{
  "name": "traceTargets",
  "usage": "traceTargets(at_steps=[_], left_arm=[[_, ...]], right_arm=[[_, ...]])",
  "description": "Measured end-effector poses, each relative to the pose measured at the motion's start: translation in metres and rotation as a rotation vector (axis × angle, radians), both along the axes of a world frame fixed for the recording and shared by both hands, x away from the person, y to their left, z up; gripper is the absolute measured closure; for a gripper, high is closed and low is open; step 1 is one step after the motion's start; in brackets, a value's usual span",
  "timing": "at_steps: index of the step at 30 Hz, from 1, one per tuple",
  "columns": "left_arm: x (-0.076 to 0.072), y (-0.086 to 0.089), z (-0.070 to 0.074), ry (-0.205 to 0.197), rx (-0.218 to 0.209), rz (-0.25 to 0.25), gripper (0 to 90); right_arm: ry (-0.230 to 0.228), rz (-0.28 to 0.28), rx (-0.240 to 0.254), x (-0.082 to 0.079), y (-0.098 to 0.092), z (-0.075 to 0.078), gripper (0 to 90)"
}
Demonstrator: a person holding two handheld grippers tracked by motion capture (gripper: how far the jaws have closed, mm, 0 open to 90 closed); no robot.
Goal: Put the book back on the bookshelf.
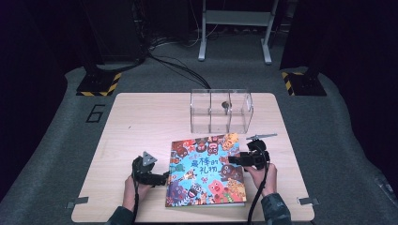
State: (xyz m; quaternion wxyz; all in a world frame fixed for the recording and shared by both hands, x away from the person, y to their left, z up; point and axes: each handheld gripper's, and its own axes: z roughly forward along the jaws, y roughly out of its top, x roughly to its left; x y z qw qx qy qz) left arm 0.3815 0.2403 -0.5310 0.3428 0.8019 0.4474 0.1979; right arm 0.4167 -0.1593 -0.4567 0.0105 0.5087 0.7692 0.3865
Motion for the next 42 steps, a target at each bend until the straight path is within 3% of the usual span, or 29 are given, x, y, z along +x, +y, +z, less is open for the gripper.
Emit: traceTargets(at_steps=[7, 17, 28, 33, 38, 39, 40, 42], left_arm=[[0.000, 0.001, 0.000, -0.006, 0.001, -0.007, 3.7], [0.000, 0.001, 0.000, -0.007, 0.000, -0.006, 3.7], [0.000, 0.000, 0.000, -0.011, 0.006, -0.006, 3.9], [0.000, 0.000, 0.000, -0.009, 0.003, -0.002, 3.9], [0.001, 0.001, 0.001, -0.003, 0.016, -0.012, 2.8], [0.001, 0.003, 0.002, 0.023, 0.026, -0.023, 1.7], [0.002, 0.002, 0.001, 0.002, 0.035, -0.024, 0.4], [0.002, 0.001, 0.002, -0.001, 0.038, -0.018, 0.6]], right_arm=[[-0.023, 0.026, 0.000, 0.006, 0.007, 0.009, 38.7], [-0.014, 0.038, 0.025, 0.012, 0.014, 0.014, 39.9], [-0.036, 0.053, -0.008, 0.018, 0.027, 0.015, 43.1], [-0.025, 0.042, -0.003, 0.017, 0.028, 0.015, 44.0], [-0.025, 0.040, 0.001, 0.017, 0.027, 0.015, 44.6], [-0.024, 0.040, -0.001, 0.017, 0.027, 0.015, 44.6], [-0.021, 0.039, 0.000, 0.017, 0.027, 0.015, 44.6], [-0.021, 0.039, 0.000, 0.017, 0.027, 0.015, 44.6]])
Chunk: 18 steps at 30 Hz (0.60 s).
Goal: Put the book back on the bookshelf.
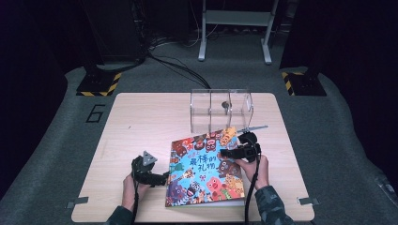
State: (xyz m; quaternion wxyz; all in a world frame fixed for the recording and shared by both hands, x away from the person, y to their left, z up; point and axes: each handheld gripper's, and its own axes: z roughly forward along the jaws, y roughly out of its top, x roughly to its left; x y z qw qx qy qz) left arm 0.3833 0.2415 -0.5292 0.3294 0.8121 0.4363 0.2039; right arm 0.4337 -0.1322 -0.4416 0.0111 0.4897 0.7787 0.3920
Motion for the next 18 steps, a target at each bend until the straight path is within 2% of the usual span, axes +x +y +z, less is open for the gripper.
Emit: traceTargets(at_steps=[1, 3, 5, 6, 7, 9, 11, 12, 18], left_arm=[[-0.0002, -0.0009, -0.0007, -0.018, -0.003, 0.009, 0.7], [0.0000, -0.0018, -0.0009, -0.027, -0.026, 0.020, 0.7], [0.0008, -0.0014, -0.0001, 0.000, -0.059, 0.030, 0.6], [0.0020, -0.0002, 0.0004, 0.007, -0.061, 0.025, 0.6], [0.0029, -0.0010, 0.0002, 0.004, -0.093, 0.038, 0.5], [0.0042, 0.0000, 0.0017, 0.017, -0.100, 0.026, 0.6], [0.0049, -0.0002, 0.0011, 0.025, -0.138, 0.021, 0.3], [0.0061, -0.0003, 0.0001, 0.040, -0.142, 0.000, 0.0], [0.0060, -0.0026, -0.0013, 0.028, -0.158, -0.004, 0.0]], right_arm=[[-0.001, 0.001, 0.000, 0.0001, -0.0001, -0.0001, 44.6], [-0.001, 0.001, 0.000, 0.0002, -0.0001, -0.0001, 44.5], [0.001, 0.000, 0.000, 0.0002, 0.0000, 0.0000, 44.5], [-0.001, 0.001, -0.001, 0.0004, 0.0000, 0.0000, 44.4], [-0.001, 0.001, 0.000, 0.0002, 0.0002, 0.0003, 44.4], [-0.012, 0.003, -0.006, 0.0004, 0.0005, 0.0010, 44.4], [-0.025, 0.015, -0.013, 0.0006, 0.0009, 0.0025, 44.3], [-0.019, 0.010, -0.013, -0.0001, 0.0021, 0.0041, 44.3], [-0.037, 0.030, -0.037, 0.0019, 0.0073, 0.0095, 42.8]])
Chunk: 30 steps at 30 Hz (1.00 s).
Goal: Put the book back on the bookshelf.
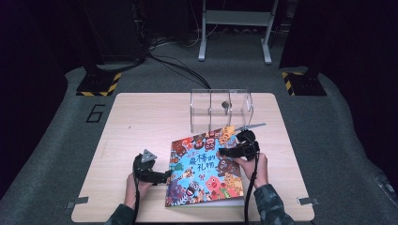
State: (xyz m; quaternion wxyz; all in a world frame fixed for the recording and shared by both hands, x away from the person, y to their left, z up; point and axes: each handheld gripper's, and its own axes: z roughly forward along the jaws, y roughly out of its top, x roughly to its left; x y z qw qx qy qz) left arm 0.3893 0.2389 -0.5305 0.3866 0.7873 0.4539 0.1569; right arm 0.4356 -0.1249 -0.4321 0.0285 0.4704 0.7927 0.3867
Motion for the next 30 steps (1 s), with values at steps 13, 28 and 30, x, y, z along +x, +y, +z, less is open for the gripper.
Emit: traceTargets(at_steps=[13, 28, 30], left_arm=[[0.000, 0.000, 0.000, 0.003, 0.001, -0.005, 0.1], [0.000, 0.001, 0.000, 0.002, -0.007, -0.012, 0.8], [0.000, 0.001, 0.000, 0.002, -0.009, -0.012, 1.1]], right_arm=[[0.023, 0.037, 0.007, 0.016, 0.016, 0.008, 28.2], [0.042, 0.033, 0.067, 0.038, 0.016, 0.016, 41.5], [0.030, 0.038, 0.064, 0.040, 0.017, 0.018, 43.2]])
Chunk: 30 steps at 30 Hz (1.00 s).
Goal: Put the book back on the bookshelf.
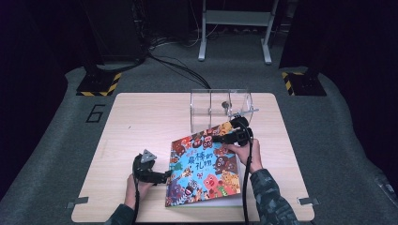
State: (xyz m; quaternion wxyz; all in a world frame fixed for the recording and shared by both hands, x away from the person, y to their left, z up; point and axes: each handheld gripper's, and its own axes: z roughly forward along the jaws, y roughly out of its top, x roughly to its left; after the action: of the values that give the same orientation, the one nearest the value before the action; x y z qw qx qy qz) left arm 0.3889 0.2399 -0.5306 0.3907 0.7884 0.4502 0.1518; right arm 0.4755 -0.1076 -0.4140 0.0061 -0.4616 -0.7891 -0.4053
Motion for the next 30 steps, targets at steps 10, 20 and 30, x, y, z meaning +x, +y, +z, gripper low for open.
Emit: traceTargets(at_steps=[10, 20, 30], left_arm=[[-0.0002, 0.0002, 0.0000, 0.000, -0.005, -0.001, 1.8], [-0.0003, 0.0002, 0.0000, -0.001, -0.004, -0.004, 2.0], [-0.0003, 0.0000, 0.0000, -0.002, -0.002, -0.004, 2.0]], right_arm=[[-0.030, 0.000, -0.016, 0.0054, 0.0030, 0.0039, 53.6], [-0.041, -0.029, -0.007, 0.0040, 0.0030, 0.0017, 56.0], [-0.047, -0.047, -0.003, 0.0030, 0.0009, -0.0007, 59.8]])
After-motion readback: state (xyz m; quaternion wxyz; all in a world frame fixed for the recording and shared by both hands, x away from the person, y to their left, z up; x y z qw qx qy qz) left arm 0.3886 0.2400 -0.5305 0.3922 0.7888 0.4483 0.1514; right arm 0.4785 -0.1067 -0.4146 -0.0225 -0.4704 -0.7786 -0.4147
